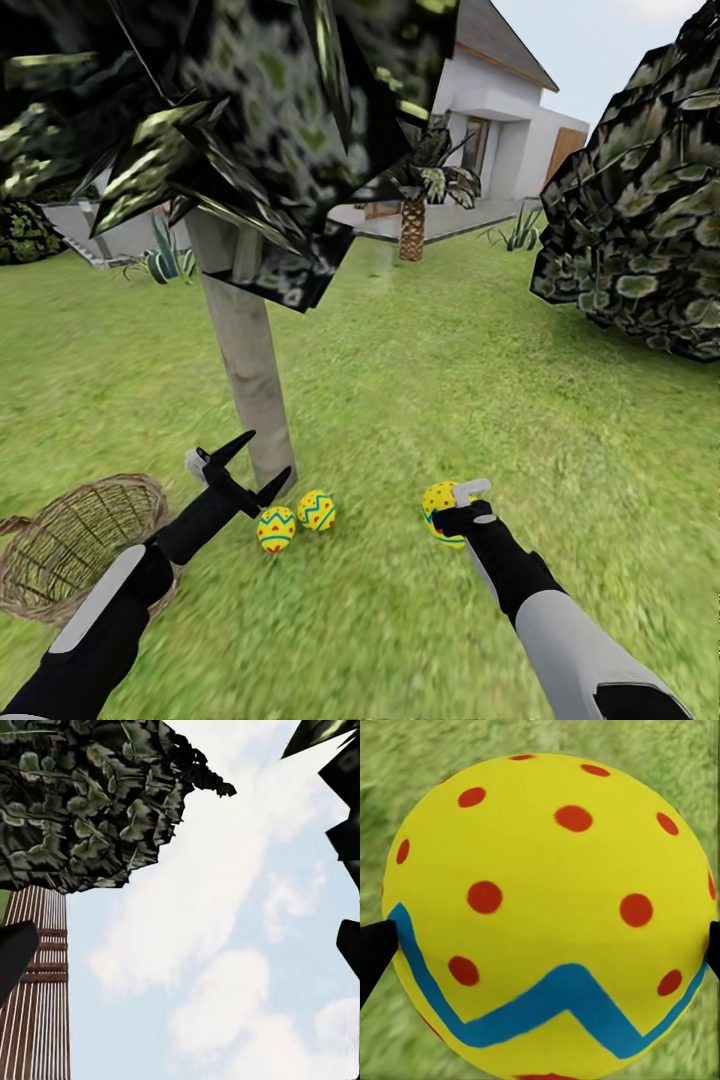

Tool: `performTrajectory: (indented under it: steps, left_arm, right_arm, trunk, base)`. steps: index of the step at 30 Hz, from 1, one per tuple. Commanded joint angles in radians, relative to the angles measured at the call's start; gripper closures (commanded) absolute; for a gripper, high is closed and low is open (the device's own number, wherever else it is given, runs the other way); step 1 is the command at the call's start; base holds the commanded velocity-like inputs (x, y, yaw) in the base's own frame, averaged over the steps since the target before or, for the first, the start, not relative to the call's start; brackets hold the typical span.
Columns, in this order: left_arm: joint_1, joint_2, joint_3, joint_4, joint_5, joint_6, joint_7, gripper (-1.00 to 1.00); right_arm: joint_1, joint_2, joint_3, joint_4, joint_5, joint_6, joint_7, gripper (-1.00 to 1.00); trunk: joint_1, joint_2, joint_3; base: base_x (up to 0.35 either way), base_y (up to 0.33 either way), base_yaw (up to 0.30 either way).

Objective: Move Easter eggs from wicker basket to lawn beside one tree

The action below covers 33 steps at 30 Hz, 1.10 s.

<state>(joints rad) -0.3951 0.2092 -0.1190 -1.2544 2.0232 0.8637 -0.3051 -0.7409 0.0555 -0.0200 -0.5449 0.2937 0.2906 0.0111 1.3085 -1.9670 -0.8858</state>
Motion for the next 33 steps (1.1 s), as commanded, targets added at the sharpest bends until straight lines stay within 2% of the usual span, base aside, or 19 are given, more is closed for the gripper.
performTrajectory:
  steps: [1, 13, 33]
  left_arm:
    - [-0.001, 0.001, -0.002, 0.001, -0.001, 0.001, -0.006, -1.00]
    - [-0.001, 0.001, -0.002, 0.000, -0.001, 0.001, -0.006, -1.00]
    - [-0.001, 0.001, -0.001, 0.000, -0.001, 0.000, -0.006, -1.00]
  right_arm:
    - [0.000, 0.001, -0.002, -0.003, 0.008, 0.005, 0.001, 1.00]
    - [0.001, 0.001, 0.000, -0.001, 0.010, 0.008, -0.002, 1.00]
    - [0.002, 0.004, 0.000, 0.000, 0.011, 0.008, -0.002, 1.00]
  trunk:
    - [0.000, 0.000, -0.001]
    - [0.000, 0.000, -0.011]
    - [0.000, 0.000, -0.038]
  base:
    - [0.000, -0.037, 0.000]
    - [0.000, -0.052, 0.185]
    - [0.000, -0.289, 0.180]
